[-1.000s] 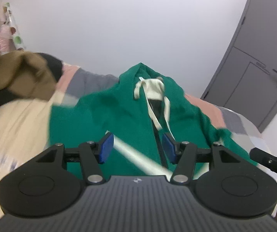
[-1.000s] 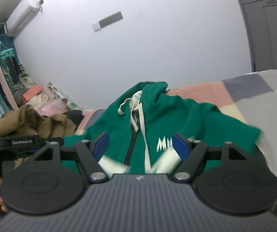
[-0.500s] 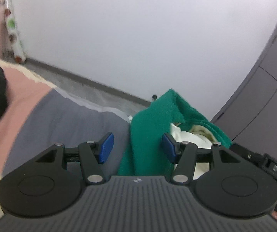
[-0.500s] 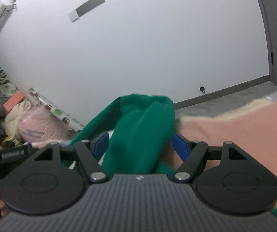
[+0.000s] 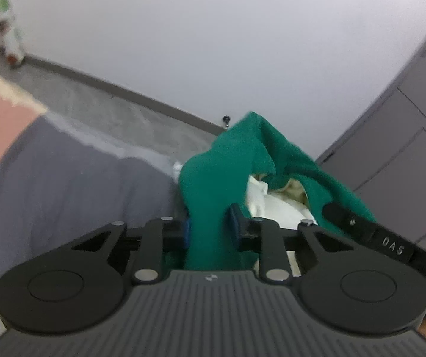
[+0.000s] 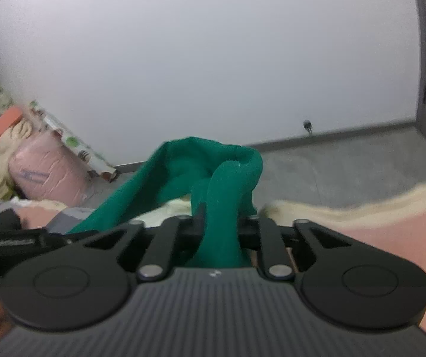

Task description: Fold large clothes

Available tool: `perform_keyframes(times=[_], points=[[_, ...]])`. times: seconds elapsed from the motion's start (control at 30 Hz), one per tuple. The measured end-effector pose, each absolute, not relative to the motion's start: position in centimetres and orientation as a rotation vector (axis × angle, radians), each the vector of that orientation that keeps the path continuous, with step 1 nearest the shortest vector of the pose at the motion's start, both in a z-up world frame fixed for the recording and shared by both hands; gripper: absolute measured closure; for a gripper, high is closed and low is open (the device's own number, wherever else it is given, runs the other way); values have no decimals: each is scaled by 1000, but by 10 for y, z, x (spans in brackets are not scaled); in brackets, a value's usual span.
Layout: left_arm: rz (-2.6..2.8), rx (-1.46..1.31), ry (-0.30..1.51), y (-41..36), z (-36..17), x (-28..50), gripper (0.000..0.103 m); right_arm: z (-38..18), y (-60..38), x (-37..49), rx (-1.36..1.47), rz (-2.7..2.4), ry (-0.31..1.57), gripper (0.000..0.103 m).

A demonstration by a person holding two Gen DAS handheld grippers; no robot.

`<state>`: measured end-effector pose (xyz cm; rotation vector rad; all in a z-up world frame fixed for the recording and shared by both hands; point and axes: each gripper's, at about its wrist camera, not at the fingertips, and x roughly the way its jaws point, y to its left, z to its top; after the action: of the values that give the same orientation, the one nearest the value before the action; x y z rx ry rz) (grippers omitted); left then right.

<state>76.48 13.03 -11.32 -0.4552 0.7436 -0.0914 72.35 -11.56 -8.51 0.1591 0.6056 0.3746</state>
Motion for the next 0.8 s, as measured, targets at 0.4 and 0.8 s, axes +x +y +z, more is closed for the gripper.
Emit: perform_keyframes(times=[0.4, 0.8], points=[[-138, -316, 667, 114, -56, 678, 91, -26, -125, 627, 84, 485, 344, 93], [-130, -288, 560, 97, -1, 453, 92, 37, -146, 422, -42, 523, 178, 93]])
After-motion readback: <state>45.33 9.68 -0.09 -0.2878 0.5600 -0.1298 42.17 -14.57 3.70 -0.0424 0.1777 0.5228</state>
